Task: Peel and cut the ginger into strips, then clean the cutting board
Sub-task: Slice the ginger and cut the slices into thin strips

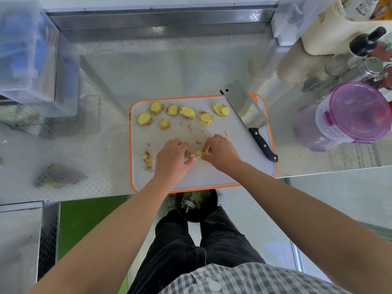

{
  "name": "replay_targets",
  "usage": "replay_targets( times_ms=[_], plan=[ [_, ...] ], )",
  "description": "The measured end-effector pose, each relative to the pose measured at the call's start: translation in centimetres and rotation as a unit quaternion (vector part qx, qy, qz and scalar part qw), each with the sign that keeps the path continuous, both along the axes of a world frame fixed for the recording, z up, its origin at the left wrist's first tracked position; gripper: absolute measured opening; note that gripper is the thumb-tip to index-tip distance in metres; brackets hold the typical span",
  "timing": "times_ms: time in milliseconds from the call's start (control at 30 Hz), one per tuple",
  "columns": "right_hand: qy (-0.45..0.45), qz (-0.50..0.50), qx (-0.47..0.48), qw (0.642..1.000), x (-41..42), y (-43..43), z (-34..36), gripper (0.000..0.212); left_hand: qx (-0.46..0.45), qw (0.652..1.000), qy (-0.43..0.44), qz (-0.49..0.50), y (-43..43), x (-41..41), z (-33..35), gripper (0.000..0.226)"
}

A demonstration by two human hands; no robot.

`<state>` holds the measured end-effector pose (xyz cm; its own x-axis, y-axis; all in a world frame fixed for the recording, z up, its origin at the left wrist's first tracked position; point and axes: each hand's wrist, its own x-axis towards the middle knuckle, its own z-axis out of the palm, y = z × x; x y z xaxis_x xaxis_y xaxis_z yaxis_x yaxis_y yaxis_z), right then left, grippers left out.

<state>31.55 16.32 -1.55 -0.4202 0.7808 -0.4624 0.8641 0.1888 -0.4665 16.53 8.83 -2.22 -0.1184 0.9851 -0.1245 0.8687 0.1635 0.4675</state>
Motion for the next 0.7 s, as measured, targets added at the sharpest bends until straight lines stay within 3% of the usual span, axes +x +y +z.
replay_targets(
  times_ms=[167, 433, 567, 700],
  plan=[
    [0.010, -0.008, -0.021, 1.000, 0.2, 0.5, 0.4, 0.014, -0.003, 0.998, -0.031, -0.053, 0.6, 0.2, 0.2, 0.032],
    [0.076, -0.021, -0.042, 0.996, 1.3, 0.1, 0.6, 0.018, -0.013, 0.998, -0.015, -0.068, 1.4, 1.4, -0.2, 0.017],
    [0.133, -0.039, -0.078, 0.987, 1.3, 0.3, 1.1, 0.008, -0.045, 0.995, -0.083, -0.024, 1.6, 0.5, 0.1, 0.011],
    [0.153, -0.056, -0.120, 0.979, -0.3, 1.1, 1.3, 0.010, -0.090, 0.967, -0.223, 0.083, 1.3, -1.2, 0.8, 0.007]
  ],
)
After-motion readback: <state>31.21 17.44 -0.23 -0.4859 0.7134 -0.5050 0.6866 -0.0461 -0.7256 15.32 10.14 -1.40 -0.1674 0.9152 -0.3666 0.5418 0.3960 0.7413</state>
